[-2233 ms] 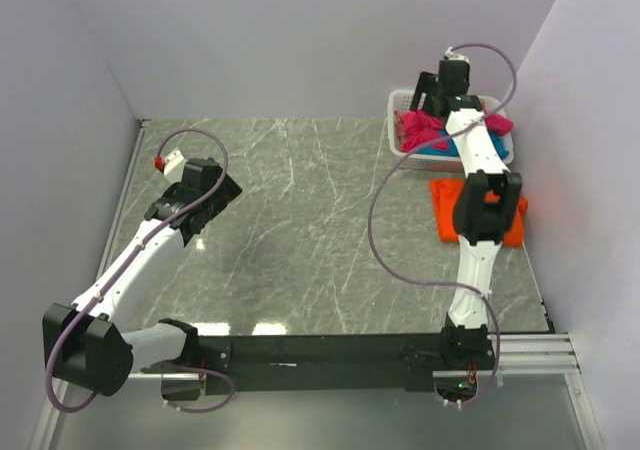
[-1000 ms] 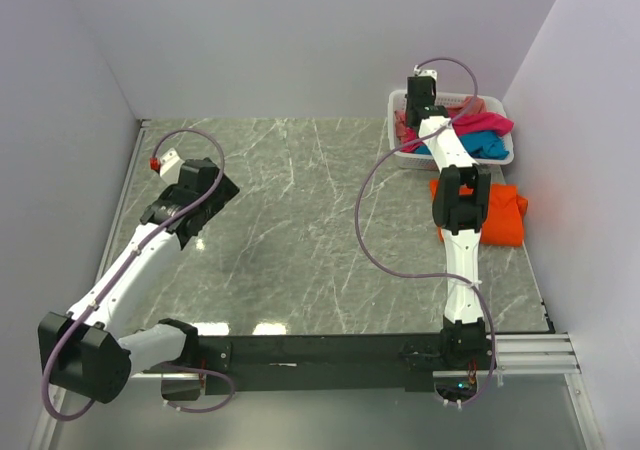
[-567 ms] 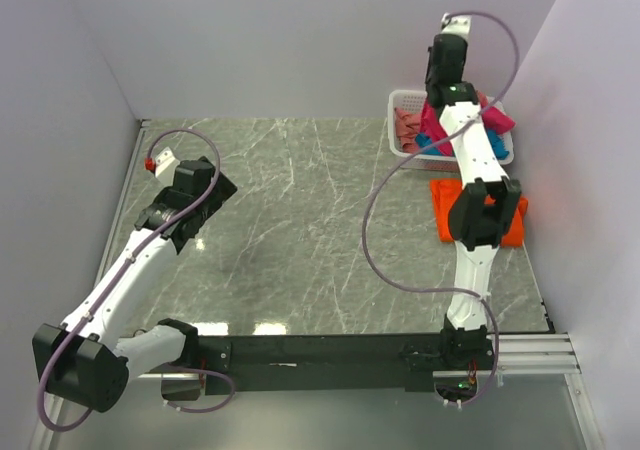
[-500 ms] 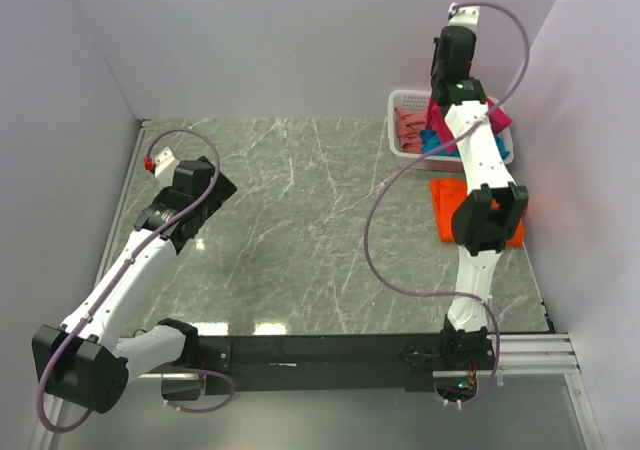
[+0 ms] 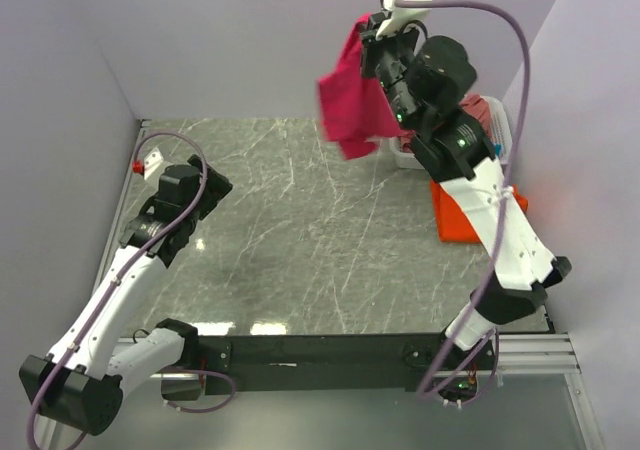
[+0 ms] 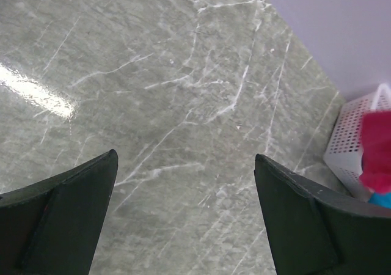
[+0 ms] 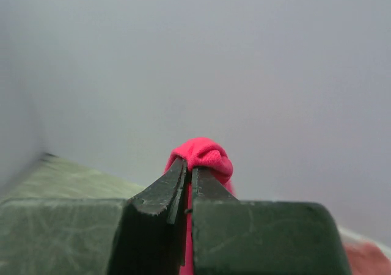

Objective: Fold and stack the t-shirts
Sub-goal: Move the tshirt to the center of the board

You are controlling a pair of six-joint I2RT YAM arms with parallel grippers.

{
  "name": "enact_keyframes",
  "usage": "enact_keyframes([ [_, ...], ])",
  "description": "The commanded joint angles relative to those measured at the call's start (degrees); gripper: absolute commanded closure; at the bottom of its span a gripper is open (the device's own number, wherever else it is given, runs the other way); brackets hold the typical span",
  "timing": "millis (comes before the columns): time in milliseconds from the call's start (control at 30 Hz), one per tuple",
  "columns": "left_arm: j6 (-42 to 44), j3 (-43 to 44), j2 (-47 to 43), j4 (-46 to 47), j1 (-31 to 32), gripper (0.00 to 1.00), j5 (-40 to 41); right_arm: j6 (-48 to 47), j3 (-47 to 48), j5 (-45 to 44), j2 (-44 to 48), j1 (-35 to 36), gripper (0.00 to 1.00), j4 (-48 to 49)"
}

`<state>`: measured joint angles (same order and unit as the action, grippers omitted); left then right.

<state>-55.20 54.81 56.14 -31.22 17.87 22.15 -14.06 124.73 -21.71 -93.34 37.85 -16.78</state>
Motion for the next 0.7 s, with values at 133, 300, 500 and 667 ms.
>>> enact_keyframes([
  [133, -2.54, -1.36, -5.51, -3.14, 0.15, 0.01, -0.27, 2.11, 4.57, 1.51, 2.29, 8.30, 1.00, 5.08],
  [300, -3.69, -2.86, -8.68, -5.69, 0.15, 0.00, 0.96, 6.32, -9.56, -15.16, 4.91, 7.51, 1.00, 5.97],
  [500, -4.04, -5.15, -7.45, -5.60, 0.15, 0.00, 0.70, 31.36, -46.19, -2.05, 13.61, -6.27, 0.71, 2.00],
  [667, -3.69, -6.81, -2.02, -4.56, 0.15, 0.01, -1.40, 39.38, -63.44, 2.38, 13.54, -11.57, 0.12, 0.96],
])
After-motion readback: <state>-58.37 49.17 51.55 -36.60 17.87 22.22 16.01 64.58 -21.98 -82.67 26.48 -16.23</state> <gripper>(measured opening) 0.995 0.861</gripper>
